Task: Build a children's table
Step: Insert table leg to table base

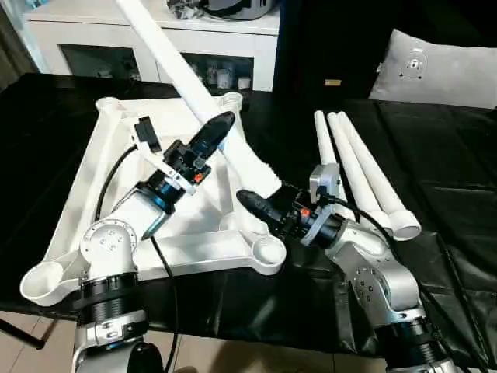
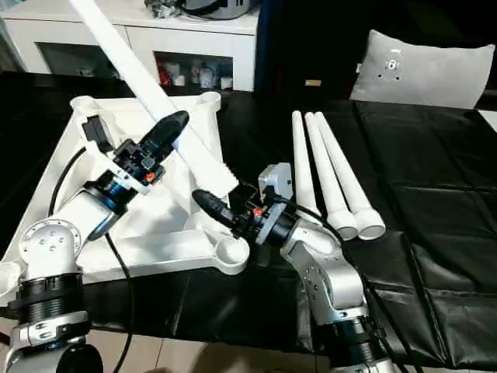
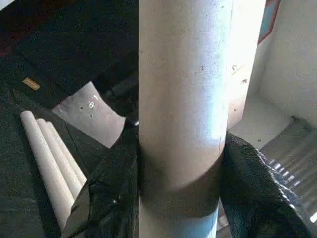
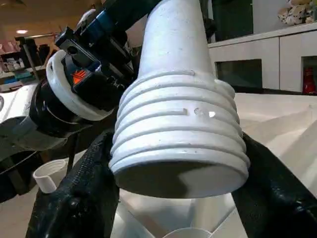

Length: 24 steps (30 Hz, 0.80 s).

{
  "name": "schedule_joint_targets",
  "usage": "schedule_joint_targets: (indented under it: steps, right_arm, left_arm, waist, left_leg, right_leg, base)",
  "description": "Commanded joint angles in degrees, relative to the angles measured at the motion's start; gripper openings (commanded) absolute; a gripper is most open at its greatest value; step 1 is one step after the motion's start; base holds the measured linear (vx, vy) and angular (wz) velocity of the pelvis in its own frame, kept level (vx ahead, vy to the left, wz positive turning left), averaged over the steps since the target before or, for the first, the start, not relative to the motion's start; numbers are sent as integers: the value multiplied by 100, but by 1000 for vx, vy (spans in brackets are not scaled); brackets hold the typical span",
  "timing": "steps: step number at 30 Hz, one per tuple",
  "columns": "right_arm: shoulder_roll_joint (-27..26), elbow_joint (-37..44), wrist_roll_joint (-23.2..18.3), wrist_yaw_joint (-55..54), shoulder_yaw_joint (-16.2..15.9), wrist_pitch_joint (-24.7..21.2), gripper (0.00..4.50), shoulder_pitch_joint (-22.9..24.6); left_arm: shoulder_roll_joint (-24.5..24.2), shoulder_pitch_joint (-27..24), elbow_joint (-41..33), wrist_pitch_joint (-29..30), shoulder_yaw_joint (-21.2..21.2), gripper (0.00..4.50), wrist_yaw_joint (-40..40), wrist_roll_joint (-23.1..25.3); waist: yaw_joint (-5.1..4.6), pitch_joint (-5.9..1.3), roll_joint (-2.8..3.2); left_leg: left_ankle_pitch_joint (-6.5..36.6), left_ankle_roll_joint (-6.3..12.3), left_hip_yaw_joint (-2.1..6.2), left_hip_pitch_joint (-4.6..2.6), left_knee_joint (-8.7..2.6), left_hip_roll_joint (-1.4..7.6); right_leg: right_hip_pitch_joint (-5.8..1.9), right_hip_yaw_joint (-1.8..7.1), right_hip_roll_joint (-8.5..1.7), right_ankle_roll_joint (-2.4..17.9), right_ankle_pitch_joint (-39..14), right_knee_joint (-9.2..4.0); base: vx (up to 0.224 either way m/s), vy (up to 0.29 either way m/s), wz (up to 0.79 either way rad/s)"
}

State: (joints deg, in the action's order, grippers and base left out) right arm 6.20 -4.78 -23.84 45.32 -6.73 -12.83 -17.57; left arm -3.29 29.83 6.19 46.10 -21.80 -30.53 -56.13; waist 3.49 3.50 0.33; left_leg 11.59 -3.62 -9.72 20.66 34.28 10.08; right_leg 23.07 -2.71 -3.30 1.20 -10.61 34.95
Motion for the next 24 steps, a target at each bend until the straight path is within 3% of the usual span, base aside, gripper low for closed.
schedule_joint_targets:
  steps: [1,5,7,12,14,16,19,21,23,24]
  right_arm:
    - [64,-130,192,-71,-47,-3,275,10]
    - [95,-160,160,-166,36,-60,275,3]
    - [117,-157,140,-150,49,-87,345,12]
    - [304,-125,204,-10,-22,-149,387,125]
    - [392,-107,262,5,-16,-120,399,202]
    - [466,-55,248,26,17,-149,422,274]
    - [643,149,97,88,167,-289,444,420]
    - [707,269,-154,-56,496,-421,450,435]
    - [779,370,-402,-255,843,-595,450,376]
    - [779,370,-402,-255,843,-595,450,376]
  left_arm:
    - [-93,56,-251,-49,197,193,-130,104]
    - [-298,114,-269,-385,405,193,-142,562]
    - [-382,159,-255,-472,460,193,-139,708]
    - [-734,305,-238,-657,810,193,-259,1143]
    - [-828,349,-233,-767,949,193,-326,1318]
    - [-907,369,-241,-814,1057,193,-403,1424]
    - [-1006,401,-298,-865,1199,193,-464,1573]
    - [-1042,415,-401,-871,1273,193,-476,1619]
    - [-1095,434,-511,-907,1383,193,-515,1679]
    - [-1095,434,-511,-907,1383,193,-515,1679]
  waist:
    - [8,-378,79]
    - [3,-379,74]
    - [6,-380,83]
    - [1,-386,82]
    - [6,-388,41]
    - [11,-390,59]
    - [23,-384,47]
    - [17,-380,24]
    - [26,-386,37]
    - [26,-388,31]
  left_leg:
    - [854,186,86,-13,-396,234]
    - [857,159,85,-11,-398,239]
    - [849,169,88,-18,-400,243]
    - [817,141,89,-19,-393,233]
    - [735,151,83,-11,-385,234]
    - [726,167,78,-16,-383,239]
    - [734,179,74,-13,-380,236]
    - [754,183,70,-8,-382,231]
    - [730,178,73,-12,-377,236]
    - [692,186,70,-11,-376,235]
  right_leg:
    - [-336,241,-389,1084,-1101,-434]
    - [-345,249,-399,1098,-1060,-428]
    - [-340,249,-397,1085,-1047,-428]
    - [-351,248,-387,1034,-978,-414]
    - [-357,249,-394,1074,-901,-412]
    - [-347,254,-402,1090,-917,-403]
    - [-357,258,-399,1085,-947,-406]
    - [-359,258,-404,1083,-1049,-420]
    - [-358,259,-410,1079,-1106,-417]
    - [-353,255,-396,1072,-1072,-413]
  base:
    - [0,0,0]
    - [0,0,0]
    - [0,0,0]
    - [0,0,0]
    - [0,0,0]
    - [0,0,0]
    - [0,0,0]
    - [0,0,0]
    - [0,0,0]
    - [0,0,0]
